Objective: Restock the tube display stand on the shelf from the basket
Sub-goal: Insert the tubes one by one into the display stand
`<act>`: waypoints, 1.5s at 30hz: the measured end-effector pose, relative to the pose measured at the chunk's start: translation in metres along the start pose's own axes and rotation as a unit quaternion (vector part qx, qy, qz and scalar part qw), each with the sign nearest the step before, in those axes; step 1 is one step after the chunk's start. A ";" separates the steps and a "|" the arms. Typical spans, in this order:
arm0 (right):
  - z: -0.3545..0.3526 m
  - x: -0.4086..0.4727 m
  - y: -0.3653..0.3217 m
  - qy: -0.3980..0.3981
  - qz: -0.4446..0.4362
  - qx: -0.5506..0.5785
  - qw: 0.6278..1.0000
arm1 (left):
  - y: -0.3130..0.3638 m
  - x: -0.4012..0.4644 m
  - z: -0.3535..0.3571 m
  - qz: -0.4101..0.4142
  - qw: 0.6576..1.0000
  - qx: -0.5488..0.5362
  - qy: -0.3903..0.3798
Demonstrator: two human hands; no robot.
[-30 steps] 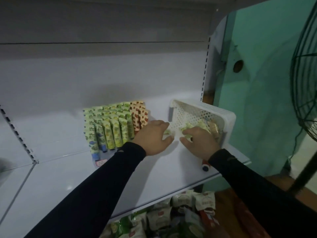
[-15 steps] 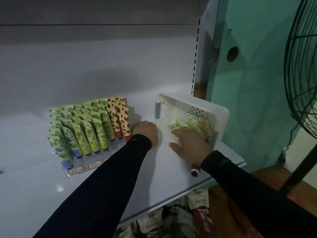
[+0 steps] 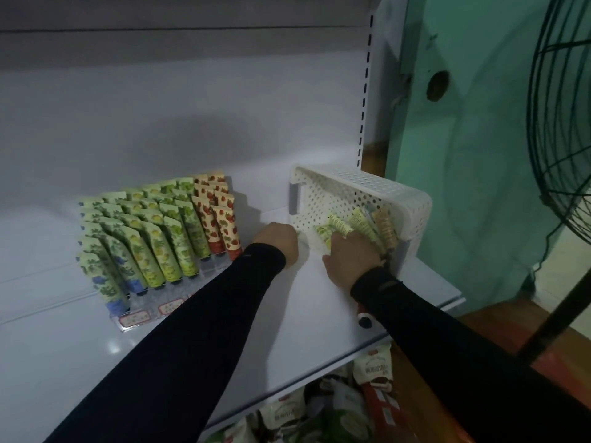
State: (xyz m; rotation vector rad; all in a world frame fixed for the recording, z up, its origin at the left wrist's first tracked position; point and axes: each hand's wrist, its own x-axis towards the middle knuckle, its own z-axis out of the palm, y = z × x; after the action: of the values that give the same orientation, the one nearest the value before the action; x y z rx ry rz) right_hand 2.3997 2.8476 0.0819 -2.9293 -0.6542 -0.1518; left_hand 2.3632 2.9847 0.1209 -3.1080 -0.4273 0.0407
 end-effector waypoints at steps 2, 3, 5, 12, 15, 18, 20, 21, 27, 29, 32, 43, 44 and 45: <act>0.000 0.005 -0.001 -0.001 0.010 0.002 1.000 | 0.001 -0.008 -0.010 0.002 0.999 -0.041 0.010; 0.000 0.008 -0.002 -0.004 0.013 0.013 1.000 | 0.001 -0.012 -0.014 0.003 0.998 -0.061 0.018; 0.000 0.013 -0.006 -0.005 0.016 0.031 0.999 | -0.001 -0.022 -0.018 0.009 0.995 -0.099 0.030; -0.004 0.017 -0.009 0.006 -0.006 0.070 0.998 | -0.014 -0.049 -0.021 0.019 0.983 -0.177 0.052; -0.004 0.017 -0.008 0.004 -0.010 0.090 0.996 | -0.019 -0.059 -0.021 0.030 0.981 -0.179 0.067; -0.007 0.018 -0.010 -0.007 -0.023 0.074 0.997 | -0.024 -0.067 -0.022 0.034 0.982 -0.164 0.088; -0.007 0.022 -0.012 -0.013 -0.029 0.064 0.997 | -0.028 -0.071 -0.022 0.036 0.982 -0.161 0.095; -0.005 0.025 -0.012 -0.013 -0.034 0.060 0.998 | -0.031 -0.072 -0.021 0.037 0.981 -0.162 0.097; -0.005 0.033 -0.017 0.056 -0.029 0.064 0.996 | -0.037 -0.077 -0.021 0.036 0.978 -0.180 0.100; -0.011 0.033 -0.018 0.100 -0.022 0.097 0.990 | -0.036 -0.079 -0.021 0.041 0.976 -0.190 0.097; -0.022 0.025 -0.021 0.150 -0.009 0.195 0.969 | -0.034 -0.083 -0.022 0.049 0.971 -0.214 0.091; -0.058 -0.053 -0.037 0.090 0.017 0.633 0.769 | -0.035 -0.121 -0.028 -0.045 0.832 -0.532 0.154; -0.061 -0.062 -0.038 0.089 0.007 0.640 0.763 | -0.036 -0.125 -0.029 -0.052 0.809 -0.559 0.174; -0.064 -0.070 -0.040 0.084 -0.008 0.644 0.760 | -0.036 -0.130 -0.031 -0.055 0.788 -0.583 0.189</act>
State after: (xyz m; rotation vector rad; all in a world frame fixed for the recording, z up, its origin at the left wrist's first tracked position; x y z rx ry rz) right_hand 2.3148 2.8444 0.1405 -1.5372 -0.4452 0.0427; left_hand 2.2295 2.9842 0.1558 -4.0028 -0.8709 -1.3245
